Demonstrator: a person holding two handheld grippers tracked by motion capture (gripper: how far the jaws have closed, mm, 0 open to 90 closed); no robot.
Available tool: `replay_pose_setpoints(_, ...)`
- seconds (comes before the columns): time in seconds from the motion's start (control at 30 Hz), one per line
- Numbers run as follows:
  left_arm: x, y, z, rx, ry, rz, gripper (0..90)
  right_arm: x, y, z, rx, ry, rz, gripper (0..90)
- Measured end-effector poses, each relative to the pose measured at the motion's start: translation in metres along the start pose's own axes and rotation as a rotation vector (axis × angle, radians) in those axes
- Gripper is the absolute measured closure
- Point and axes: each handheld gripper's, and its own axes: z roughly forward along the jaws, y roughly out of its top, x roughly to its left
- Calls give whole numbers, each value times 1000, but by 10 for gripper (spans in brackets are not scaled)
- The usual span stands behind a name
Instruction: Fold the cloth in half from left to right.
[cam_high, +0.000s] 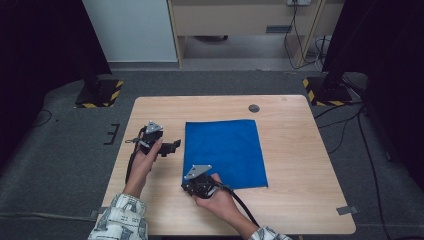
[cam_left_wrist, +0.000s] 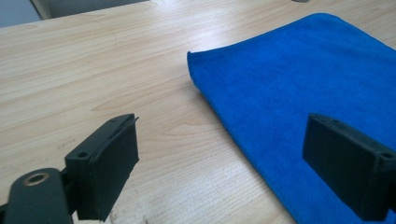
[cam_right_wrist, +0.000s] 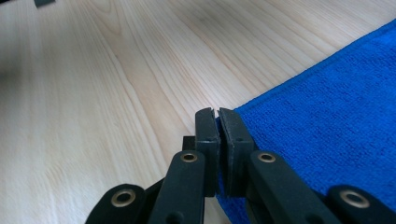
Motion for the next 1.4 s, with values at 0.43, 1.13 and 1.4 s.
replay_pose_setpoints(0.43, 4, 26, 30, 4, -23, 38, 120, 15, 7, 6, -30, 22, 41, 873)
replay_pose_setpoints(1.13, 26, 19, 75, 77, 24, 31, 470, 28, 5, 8, -27, 51, 27, 866)
replay_pose_setpoints(1.4, 28, 14, 82, 86, -4, 40, 589, 29, 5, 6, -33, 51, 33, 866)
